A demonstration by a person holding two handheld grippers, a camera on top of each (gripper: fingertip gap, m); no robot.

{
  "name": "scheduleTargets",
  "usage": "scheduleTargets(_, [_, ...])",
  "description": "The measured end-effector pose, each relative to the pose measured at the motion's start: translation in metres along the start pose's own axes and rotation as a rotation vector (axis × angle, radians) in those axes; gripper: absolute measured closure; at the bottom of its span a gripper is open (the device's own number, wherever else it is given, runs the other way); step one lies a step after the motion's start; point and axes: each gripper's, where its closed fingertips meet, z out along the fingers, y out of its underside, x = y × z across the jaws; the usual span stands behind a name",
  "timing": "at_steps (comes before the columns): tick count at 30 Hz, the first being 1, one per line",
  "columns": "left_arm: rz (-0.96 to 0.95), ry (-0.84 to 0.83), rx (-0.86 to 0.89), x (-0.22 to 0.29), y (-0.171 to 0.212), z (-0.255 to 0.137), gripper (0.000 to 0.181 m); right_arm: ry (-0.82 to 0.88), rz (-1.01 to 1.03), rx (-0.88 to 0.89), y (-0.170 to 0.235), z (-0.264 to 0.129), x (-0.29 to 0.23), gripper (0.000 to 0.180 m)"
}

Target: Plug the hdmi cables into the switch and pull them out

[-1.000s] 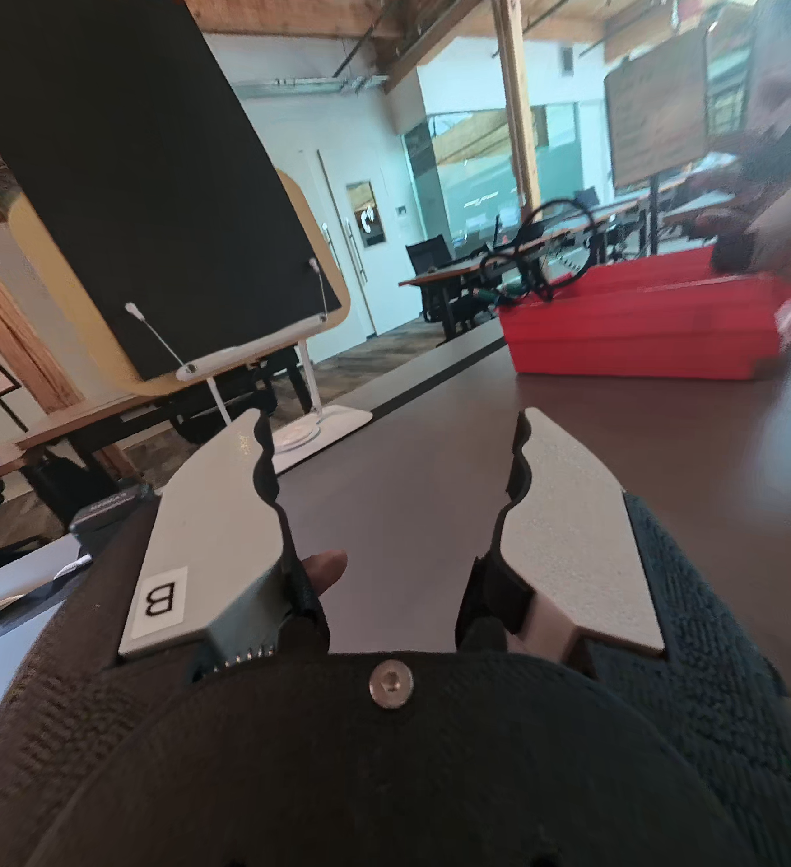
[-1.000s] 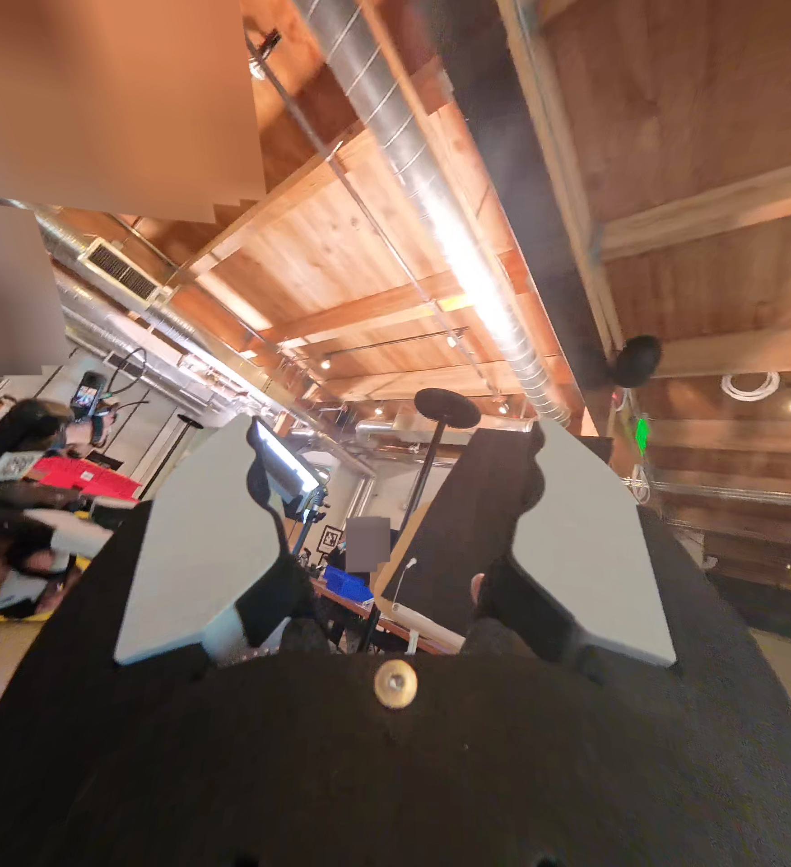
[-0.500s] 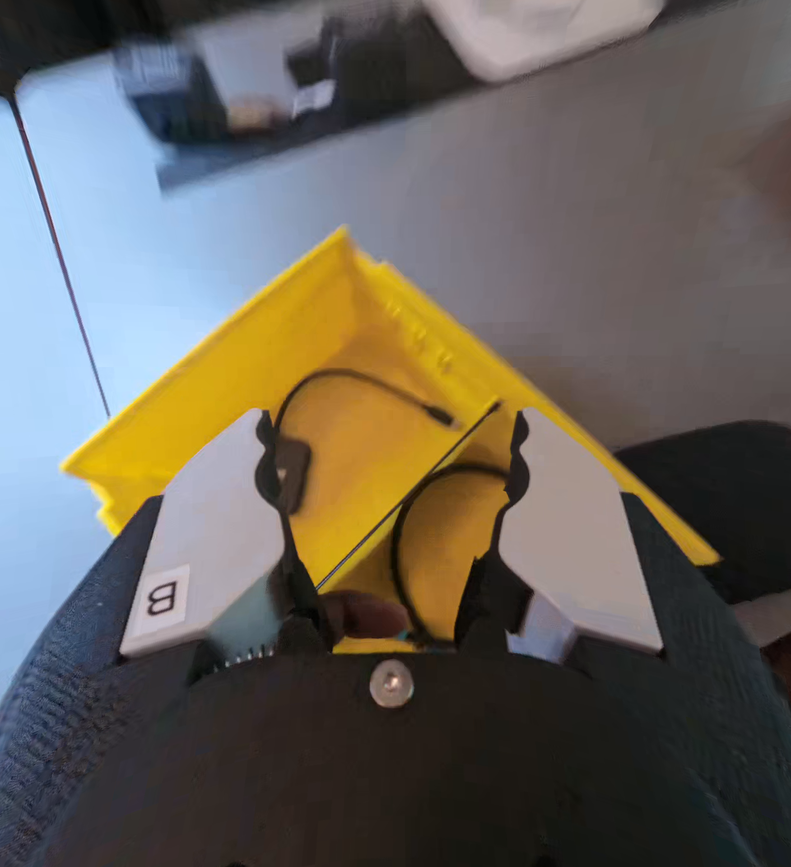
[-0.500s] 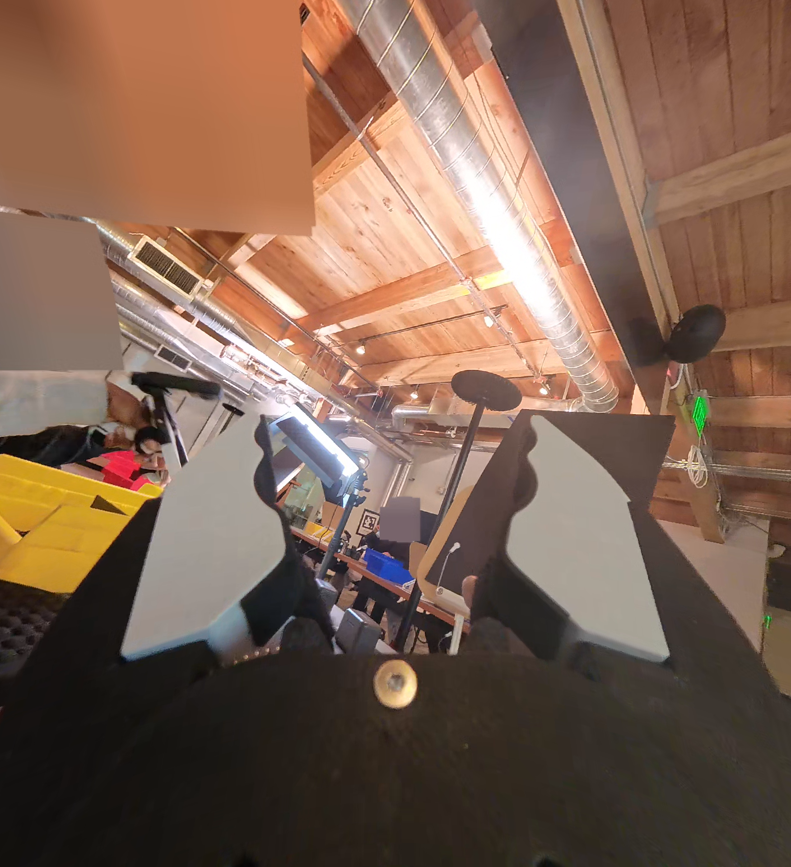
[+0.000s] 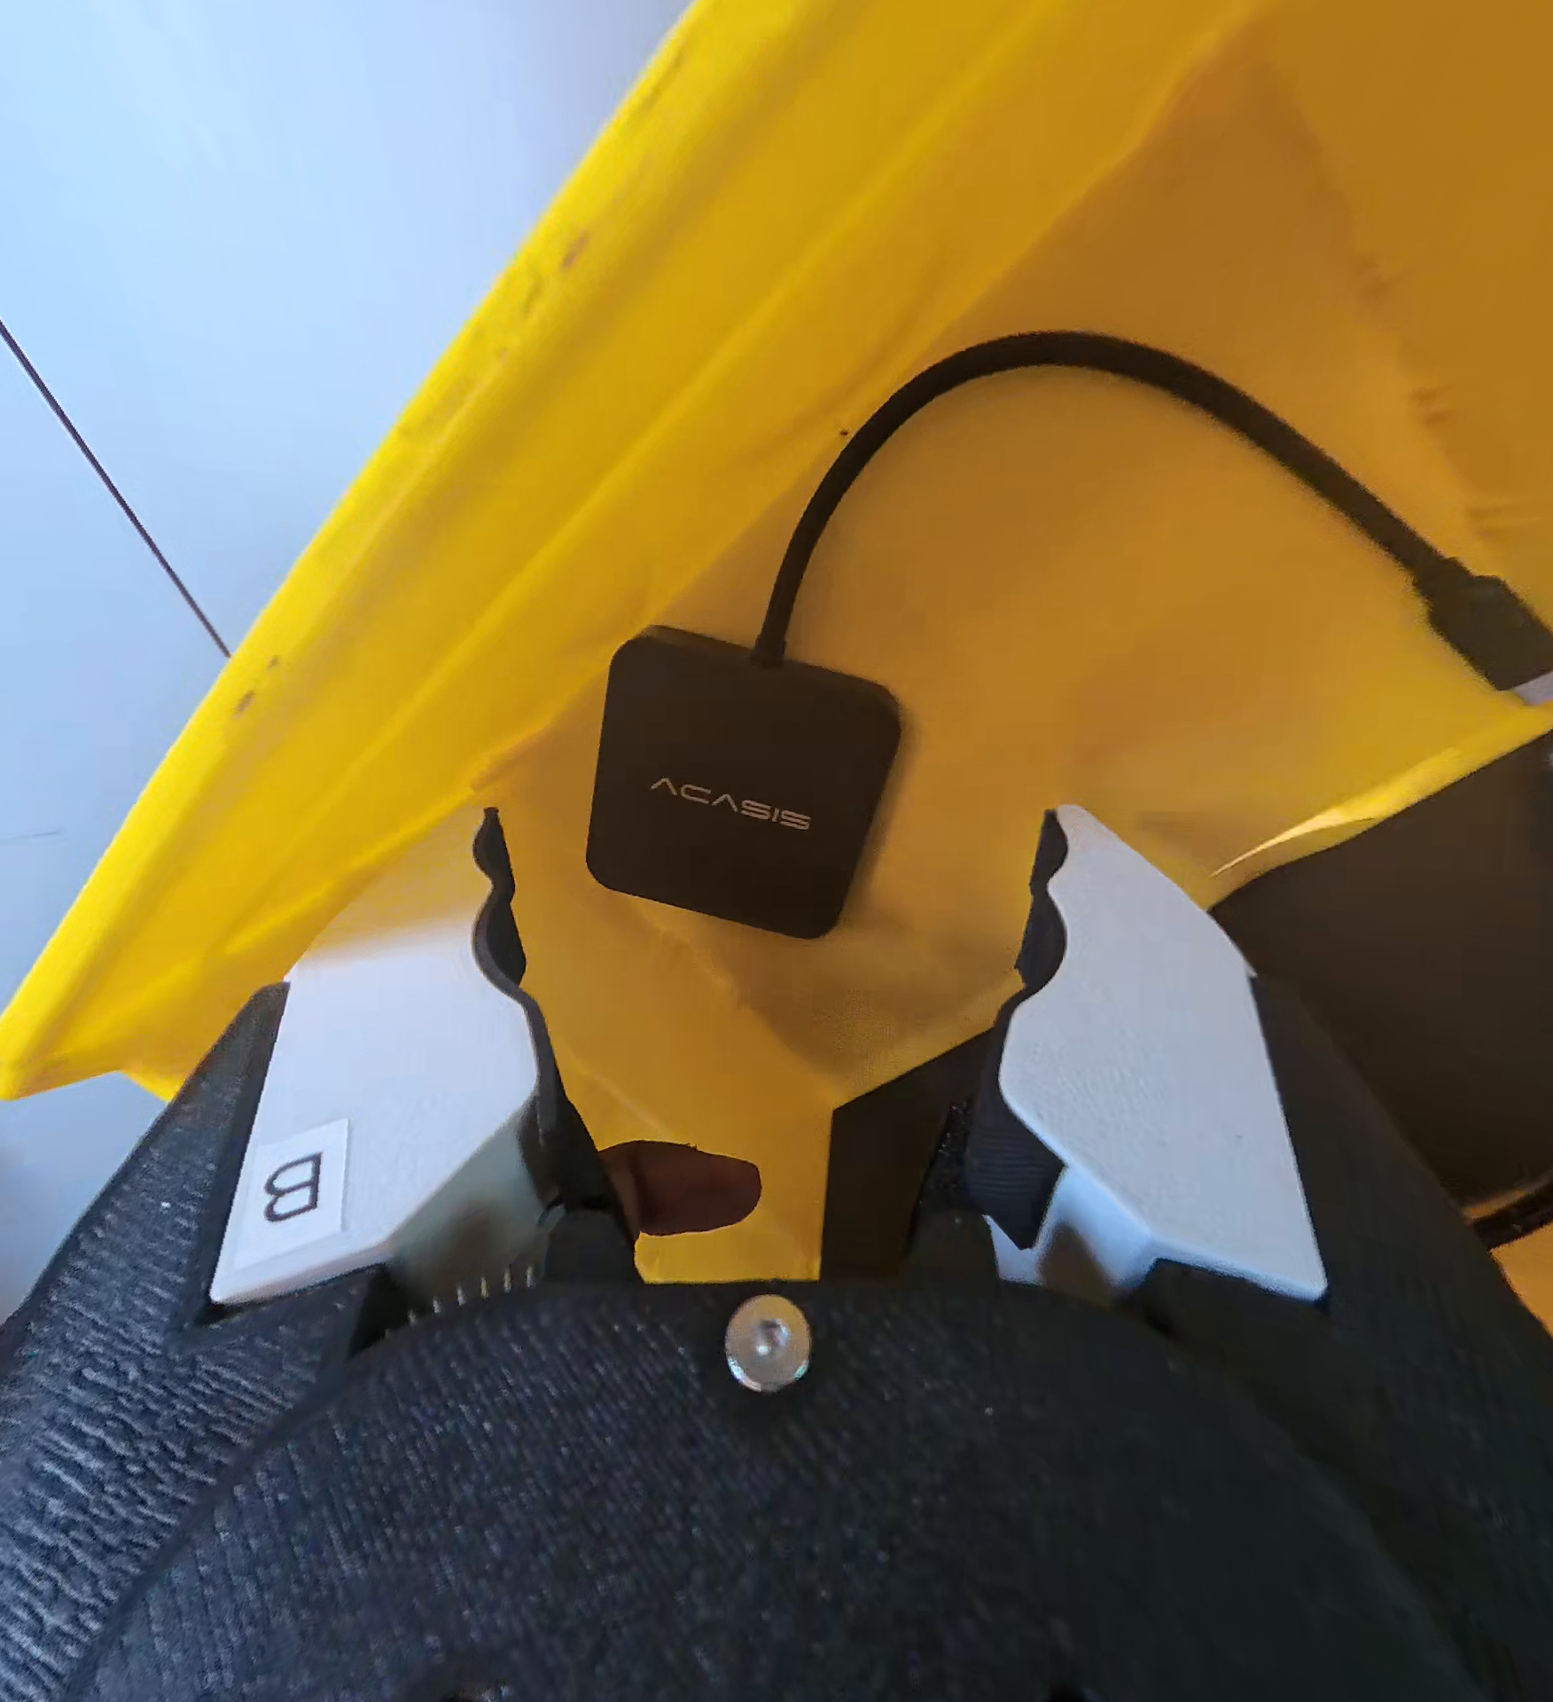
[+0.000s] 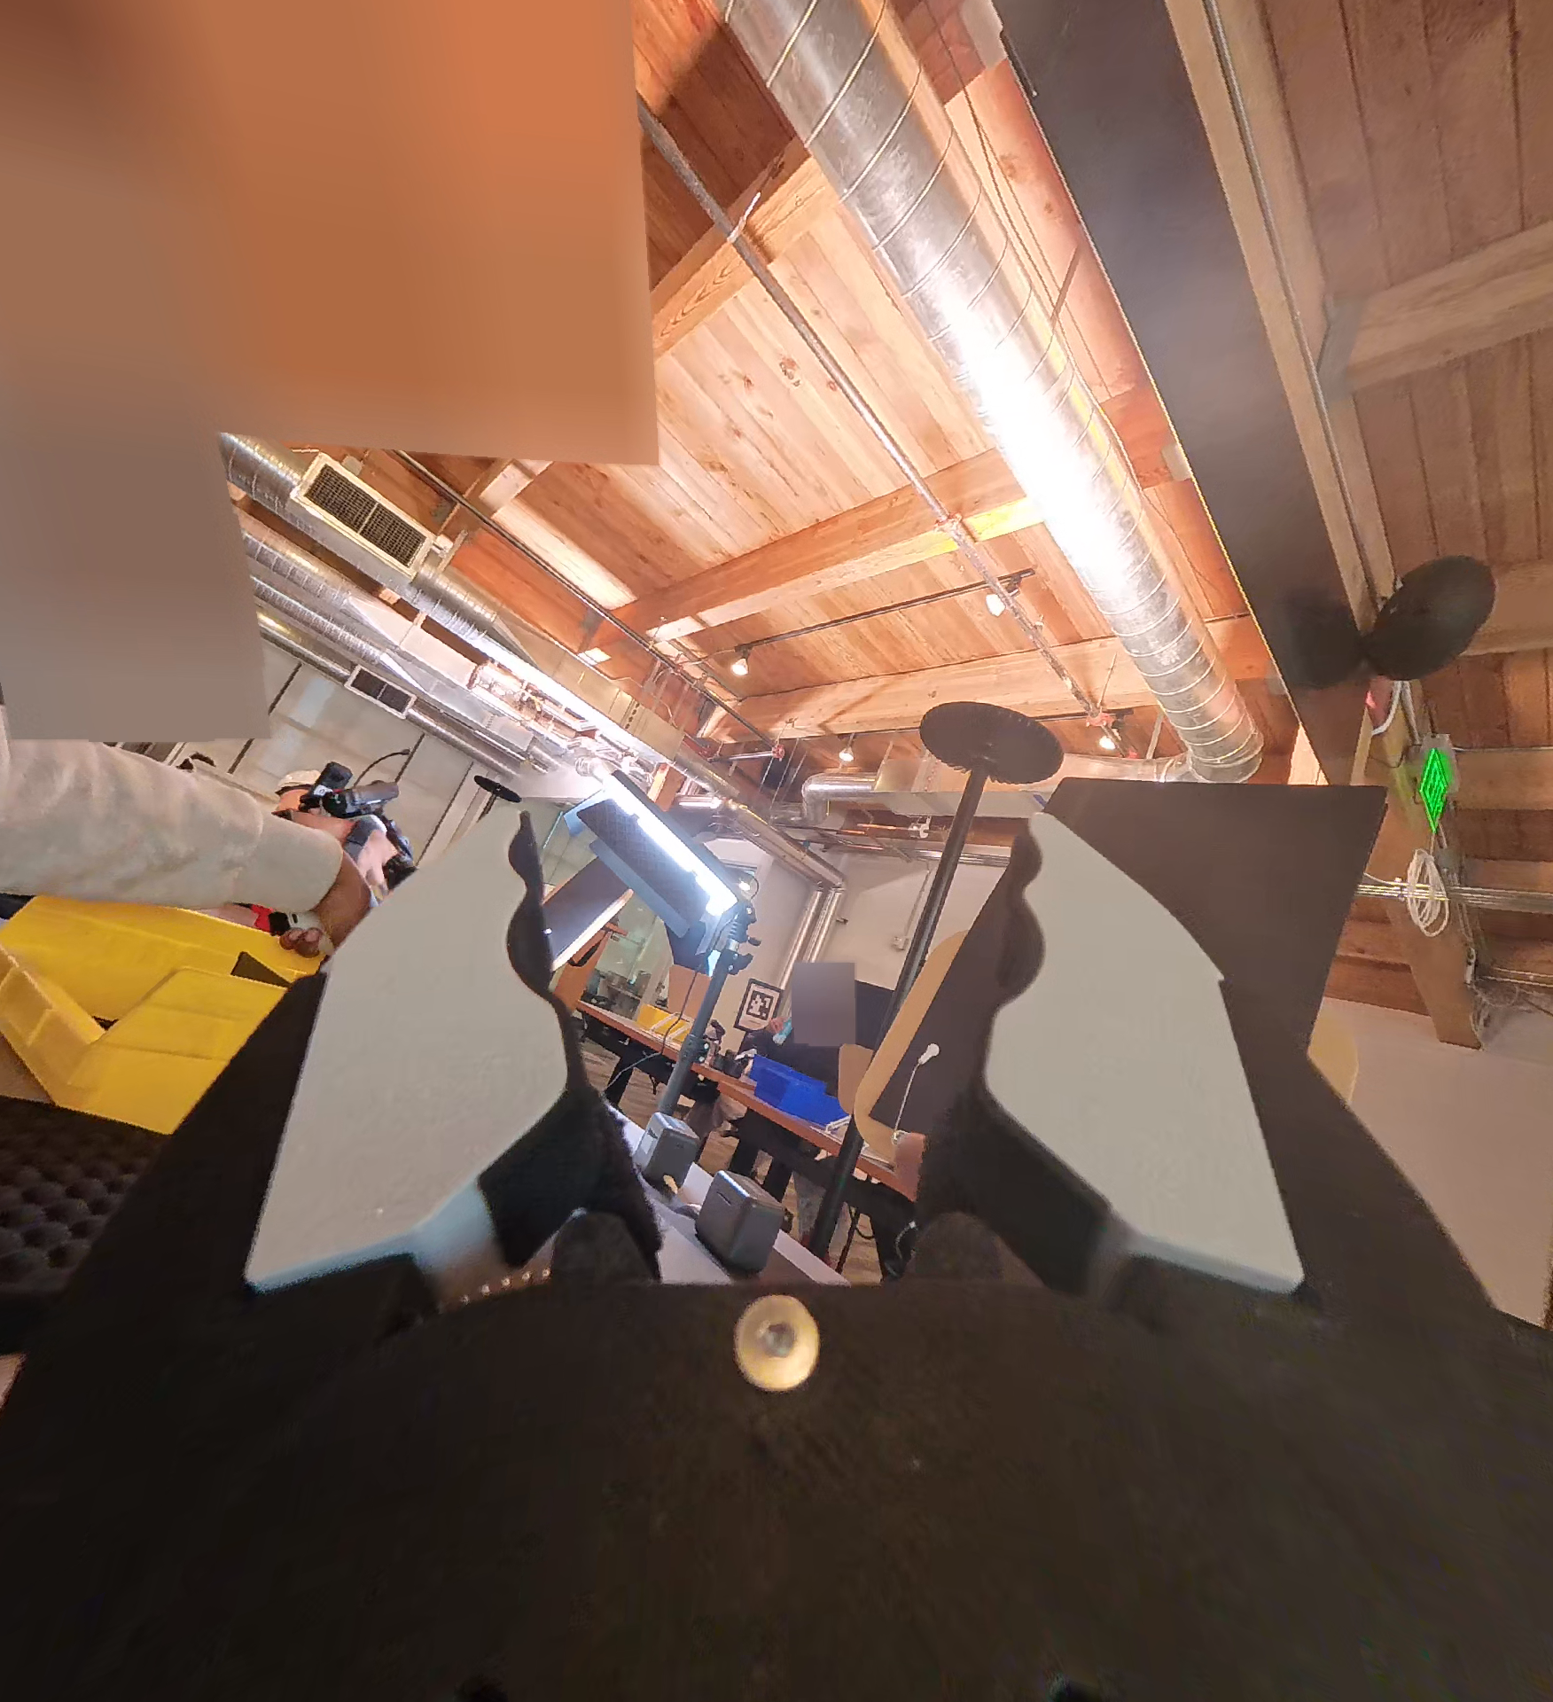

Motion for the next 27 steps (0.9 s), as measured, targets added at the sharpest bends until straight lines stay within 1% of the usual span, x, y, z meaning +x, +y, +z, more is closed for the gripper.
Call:
scheduleTargets(6, [-0.002,0.034,-0.099,0.005,0.008,0.021,0.075,-0.015,0.001,-0.030,0.009,0.001,-0.003,0.085])
scheduleTargets(7, [0.008,0.053,-0.125,0.009,0.012,0.025,0.073,-0.019,-0.006,-0.037,0.010,0.001,-0.004,0.085])
scheduleTargets(8, [0.008,0.088,-0.131,0.015,0.013,0.027,0.066,-0.021,-0.013,-0.043,0.011,0.001,-0.005,0.085])
scheduleTargets(9, [0.022,0.093,-0.129,0.018,0.013,0.025,0.073,-0.022,-0.019,-0.048,0.012,0.001,-0.005,0.085])
scheduleTargets(10, [0.055,0.109,-0.137,0.023,0.016,0.022,0.087,-0.024,-0.023,-0.052,0.013,0.001,-0.006,0.085])
scheduleTargets(12, [0.106,0.173,-0.147,0.037,0.019,0.017,0.090,-0.028,-0.021,-0.059,0.015,0.001,-0.007,0.086])
scheduleTargets(13, [0.110,0.161,-0.144,0.037,0.018,0.016,0.089,-0.030,-0.021,-0.061,0.016,0.002,-0.007,0.086])
scheduleTargets(16, [0.111,0.105,-0.127,0.033,0.015,0.025,0.070,-0.031,-0.028,-0.065,0.016,0.002,-0.008,0.086])
scheduleTargets(19, [0.091,0.110,-0.098,0.031,0.011,0.025,0.098,-0.027,-0.039,-0.068,0.016,0.001,-0.007,0.087])
scheduleTargets(21, [0.039,0.111,-0.006,0.030,-0.002,0.019,0.115,-0.026,-0.049,-0.069,0.015,0.001,-0.007,0.087])
scheduleTargets(23, [0.064,0.068,-0.008,0.029,0.000,0.020,0.115,-0.027,-0.061,-0.073,0.015,0.001,-0.007,0.088])
scheduleTargets(27, [0.099,-0.056,0.029,0.024,-0.001,0.011,0.115,-0.039,-0.080,-0.091,0.018,0.001,-0.010,0.089])
